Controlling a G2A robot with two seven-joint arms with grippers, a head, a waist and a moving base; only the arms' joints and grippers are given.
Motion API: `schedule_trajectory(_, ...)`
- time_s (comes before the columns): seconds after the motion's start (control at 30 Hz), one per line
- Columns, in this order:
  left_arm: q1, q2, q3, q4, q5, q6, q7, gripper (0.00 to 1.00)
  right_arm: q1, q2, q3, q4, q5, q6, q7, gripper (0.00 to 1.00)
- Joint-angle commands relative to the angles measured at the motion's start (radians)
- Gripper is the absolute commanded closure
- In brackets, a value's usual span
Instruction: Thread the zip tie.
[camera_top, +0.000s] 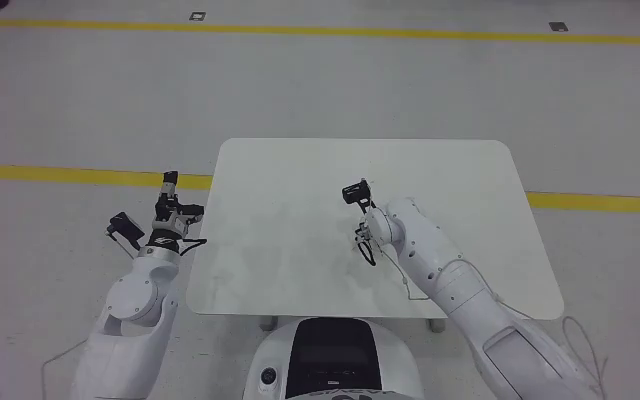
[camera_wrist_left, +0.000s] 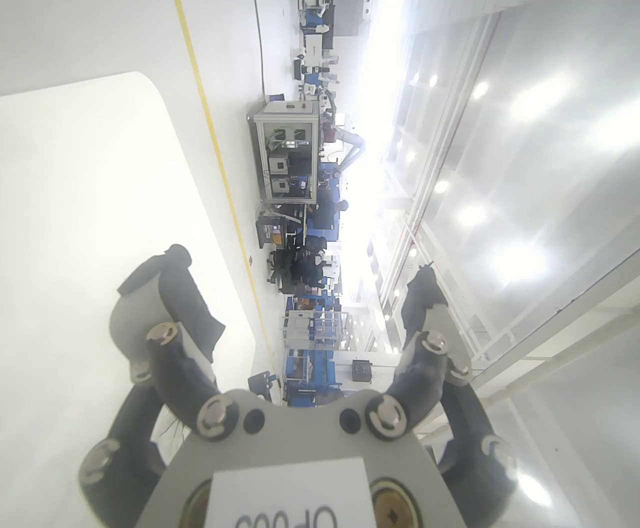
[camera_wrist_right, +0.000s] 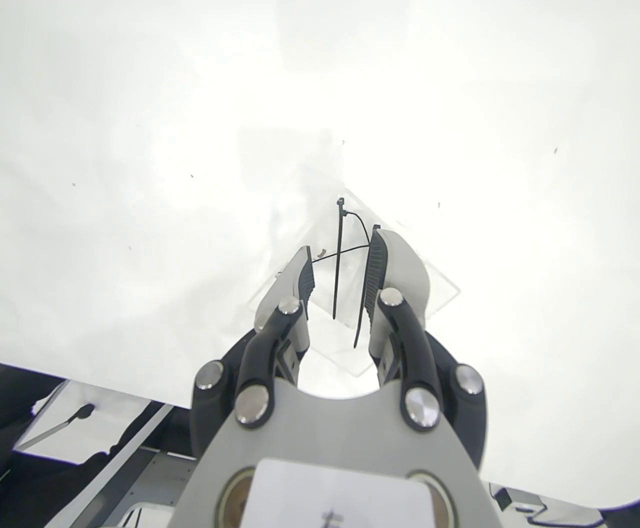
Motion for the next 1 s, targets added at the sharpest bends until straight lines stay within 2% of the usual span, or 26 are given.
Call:
schedule_trajectory(0.0, 0.000, 0.000, 0.000, 0.000, 0.000, 0.000, 0.000, 0.00, 0.004, -0.003, -0.003, 0.012, 0.003, 0.000, -0.001, 0.72)
schedule_trajectory(0.3, 0.000, 0.000, 0.000, 0.000, 0.000, 0.000, 0.000, 0.00, 0.031, -0.021, -0.032, 0.072, 0.001, -0.003, 0.007, 0.71)
schedule_trajectory(0.43, 0.000, 0.000, 0.000, 0.000, 0.000, 0.000, 0.000, 0.00, 0.040, -0.027, -0.036, 0.092, 0.006, -0.006, 0.004, 0.75)
schedule_trajectory(0.77, 0.000, 0.000, 0.000, 0.000, 0.000, 0.000, 0.000, 0.00, 0.060, -0.041, -0.040, 0.147, 0.026, -0.015, -0.008, 0.76)
schedule_trajectory(0.97, 0.000, 0.000, 0.000, 0.000, 0.000, 0.000, 0.000, 0.00, 0.068, -0.047, -0.033, 0.175, 0.043, -0.021, -0.020, 0.82)
